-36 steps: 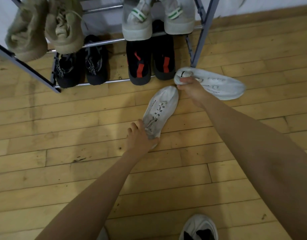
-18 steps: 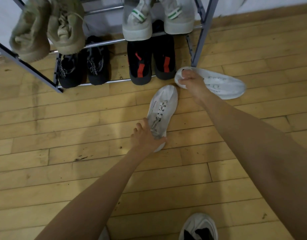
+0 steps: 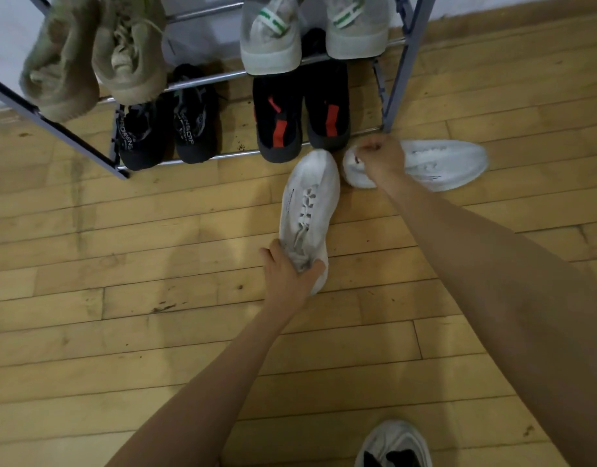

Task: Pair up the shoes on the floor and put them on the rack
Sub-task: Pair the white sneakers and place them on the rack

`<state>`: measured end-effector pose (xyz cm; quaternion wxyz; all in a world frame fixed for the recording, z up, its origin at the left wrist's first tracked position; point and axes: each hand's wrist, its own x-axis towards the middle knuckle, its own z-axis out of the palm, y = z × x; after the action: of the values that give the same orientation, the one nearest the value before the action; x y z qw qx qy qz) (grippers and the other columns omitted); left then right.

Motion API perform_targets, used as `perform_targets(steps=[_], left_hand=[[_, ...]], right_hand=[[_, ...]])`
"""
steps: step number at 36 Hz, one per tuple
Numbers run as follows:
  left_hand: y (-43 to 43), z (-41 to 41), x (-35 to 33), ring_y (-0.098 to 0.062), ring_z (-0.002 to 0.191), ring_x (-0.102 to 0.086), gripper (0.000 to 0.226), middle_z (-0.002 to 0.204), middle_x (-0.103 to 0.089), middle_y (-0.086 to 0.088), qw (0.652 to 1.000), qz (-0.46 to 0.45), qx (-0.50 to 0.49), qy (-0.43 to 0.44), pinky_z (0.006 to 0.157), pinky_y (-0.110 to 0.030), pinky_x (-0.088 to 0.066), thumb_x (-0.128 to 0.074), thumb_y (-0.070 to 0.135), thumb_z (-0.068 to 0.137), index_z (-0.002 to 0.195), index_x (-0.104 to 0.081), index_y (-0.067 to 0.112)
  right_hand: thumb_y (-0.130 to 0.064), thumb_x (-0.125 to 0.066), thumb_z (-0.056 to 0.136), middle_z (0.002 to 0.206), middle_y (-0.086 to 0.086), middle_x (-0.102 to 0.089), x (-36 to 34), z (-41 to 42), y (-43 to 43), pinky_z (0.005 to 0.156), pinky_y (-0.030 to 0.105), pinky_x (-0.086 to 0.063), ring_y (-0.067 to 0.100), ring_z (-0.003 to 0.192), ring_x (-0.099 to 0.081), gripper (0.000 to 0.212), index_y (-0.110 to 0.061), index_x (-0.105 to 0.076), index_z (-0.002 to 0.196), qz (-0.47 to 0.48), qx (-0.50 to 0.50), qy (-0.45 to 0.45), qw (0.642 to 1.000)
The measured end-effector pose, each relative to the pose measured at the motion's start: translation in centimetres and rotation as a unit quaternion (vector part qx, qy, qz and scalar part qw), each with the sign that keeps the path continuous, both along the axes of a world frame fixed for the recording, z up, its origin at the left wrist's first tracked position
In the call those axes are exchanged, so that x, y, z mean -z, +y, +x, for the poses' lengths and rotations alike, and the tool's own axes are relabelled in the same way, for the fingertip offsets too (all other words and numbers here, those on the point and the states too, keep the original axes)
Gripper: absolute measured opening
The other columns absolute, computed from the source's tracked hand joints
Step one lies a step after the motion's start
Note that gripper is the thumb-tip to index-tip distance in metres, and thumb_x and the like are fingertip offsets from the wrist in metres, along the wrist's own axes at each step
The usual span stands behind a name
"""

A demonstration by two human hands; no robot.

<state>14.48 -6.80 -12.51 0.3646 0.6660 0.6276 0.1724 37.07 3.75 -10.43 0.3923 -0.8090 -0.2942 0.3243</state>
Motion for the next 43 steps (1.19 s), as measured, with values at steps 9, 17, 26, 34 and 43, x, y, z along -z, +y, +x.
perform_targets(steps=[9, 17, 26, 34, 43], left_hand=[[-0.6, 1.1, -1.3, -0.033, 0.111, -0.038, 0.086, 0.128, -0.037, -0.019, 0.999, -0.015, 0.025, 0.034, 0.091, -0.036, -0.037, -0.062, 0.053, 0.071, 0.131, -0.032, -0.001], [-3.6, 2.4, -1.4, -0.036, 0.097, -0.047, 0.072, 0.111, -0.042, -0.023, 0.994, 0.018, 0.036, 0.104, 0.082, -0.038, -0.038, -0.075, 0.033, 0.072, 0.120, -0.042, -0.009], [-5.5, 2.9, -0.4, -0.043, 0.083, -0.055, 0.069, 0.091, -0.054, -0.030, 0.975, 0.062, 0.066, 0.202, 0.074, -0.046, -0.044, -0.079, 0.038, 0.069, 0.100, -0.052, -0.017], [-5.5, 2.4, -0.7, -0.035, 0.124, -0.032, 0.110, 0.134, -0.029, -0.016, 0.977, -0.053, 0.052, 0.198, 0.104, -0.041, -0.030, -0.073, 0.049, 0.069, 0.144, -0.010, -0.001], [-5.0, 1.7, -2.0, -0.040, 0.123, -0.038, 0.105, 0.139, -0.028, -0.021, 0.983, -0.102, 0.086, 0.124, 0.098, -0.048, -0.042, -0.072, 0.032, 0.078, 0.151, 0.003, 0.023]], right_hand=[[-0.025, -0.060, 0.089, 0.072, -0.001, -0.051, 1.3, -4.8, -13.8, 0.051, 0.025, -0.032, 0.018, 0.065, -0.050, 0.029, -0.007, -0.042, 0.103, -0.042, -0.156, -0.146, 0.976], [-0.041, -0.054, 0.092, 0.085, 0.013, -0.064, -0.7, -4.8, -20.8, 0.064, 0.039, -0.049, 0.032, 0.073, -0.063, 0.043, -0.005, -0.041, 0.111, -0.158, -0.200, -0.231, 0.939], [-0.046, -0.065, 0.078, 0.126, 0.017, -0.041, -0.2, -6.0, -21.2, 0.091, 0.042, -0.043, 0.035, 0.114, -0.044, 0.072, -0.007, -0.033, 0.131, -0.219, -0.158, -0.265, 0.926], [-0.041, -0.069, 0.076, 0.155, 0.016, 0.009, 1.5, -6.1, -20.0, 0.095, 0.050, -0.040, 0.048, 0.126, -0.034, 0.105, -0.035, 0.008, 0.147, -0.218, -0.132, -0.156, 0.954], [-0.042, -0.069, 0.078, 0.134, 0.019, -0.030, 0.8, -5.6, -20.4, 0.093, 0.046, -0.041, 0.043, 0.117, -0.043, 0.091, -0.036, -0.009, 0.147, -0.208, -0.116, -0.129, 0.963]])
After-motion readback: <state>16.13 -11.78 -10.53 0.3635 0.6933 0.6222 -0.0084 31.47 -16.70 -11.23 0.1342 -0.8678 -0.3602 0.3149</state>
